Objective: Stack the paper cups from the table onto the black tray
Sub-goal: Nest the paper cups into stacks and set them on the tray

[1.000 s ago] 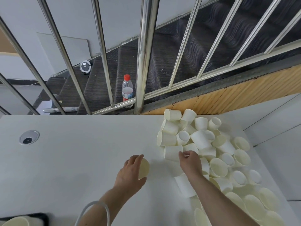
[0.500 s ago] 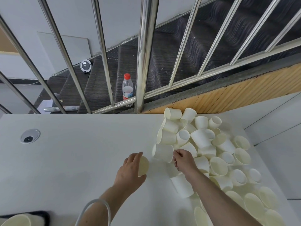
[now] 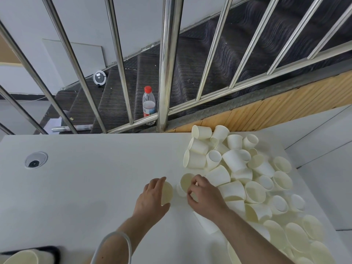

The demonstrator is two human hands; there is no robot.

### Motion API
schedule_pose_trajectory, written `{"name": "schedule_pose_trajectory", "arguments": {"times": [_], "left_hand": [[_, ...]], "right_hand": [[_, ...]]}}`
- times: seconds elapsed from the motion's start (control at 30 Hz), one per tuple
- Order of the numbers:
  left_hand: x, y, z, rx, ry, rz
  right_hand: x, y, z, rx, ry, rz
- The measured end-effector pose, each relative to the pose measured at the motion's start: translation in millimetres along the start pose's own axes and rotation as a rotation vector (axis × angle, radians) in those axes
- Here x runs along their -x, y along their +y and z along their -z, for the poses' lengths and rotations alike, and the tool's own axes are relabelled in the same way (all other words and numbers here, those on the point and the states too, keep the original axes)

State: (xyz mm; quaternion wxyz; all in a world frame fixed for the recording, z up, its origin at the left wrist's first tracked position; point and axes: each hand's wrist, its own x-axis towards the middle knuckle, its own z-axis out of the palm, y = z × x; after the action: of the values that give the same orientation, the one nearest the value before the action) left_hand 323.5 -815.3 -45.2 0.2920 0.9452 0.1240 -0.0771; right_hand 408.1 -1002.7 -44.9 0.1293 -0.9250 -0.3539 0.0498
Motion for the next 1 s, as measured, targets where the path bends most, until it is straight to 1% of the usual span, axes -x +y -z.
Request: {"name": "schedule_pose_trajectory", "arguments": {"times": [0.13,0.27,0.33,0.43,0.6,0.83,1.0], "left_hand": [[0.2,-1.4,-0.1,-0.005,-0.004,-0.013],[1.2,-1.2,-0.5,-0.002,-0.006,-0.012],[1.2,-1.1,-0.4,0.002,-0.006,-0.012],[2.6,-1.1,-0.1,0.0,-0.007,-0.01],[3.7,-1.7,-1.3,-0.002,0.005,0.002],[7.4,3.5,-3.3,-0.009,-0.005,-0.004],[11.3,5.8,-4.6,-0.021,-0.009,0.003]], "right_hand": [[-3.5,-4.5,3.0,-0.018,-0.056,-0.04],[-8.5,-16.4,6.4,-0.049,-0.211,-0.11],[-6.2,-24.9,5.6,-0.052,-0.263,-0.153],[11.1,-37.4,3.4,-0.057,-0.286,-0.223],[49.2,-49.2,-7.6,0.015,-0.36,-0.22],[55.2,-43.5,-18.9,-0.02,-0.346,-0.207],[51.3,-41.1,-16.9,0.013,-0.336,-0.195]]}}
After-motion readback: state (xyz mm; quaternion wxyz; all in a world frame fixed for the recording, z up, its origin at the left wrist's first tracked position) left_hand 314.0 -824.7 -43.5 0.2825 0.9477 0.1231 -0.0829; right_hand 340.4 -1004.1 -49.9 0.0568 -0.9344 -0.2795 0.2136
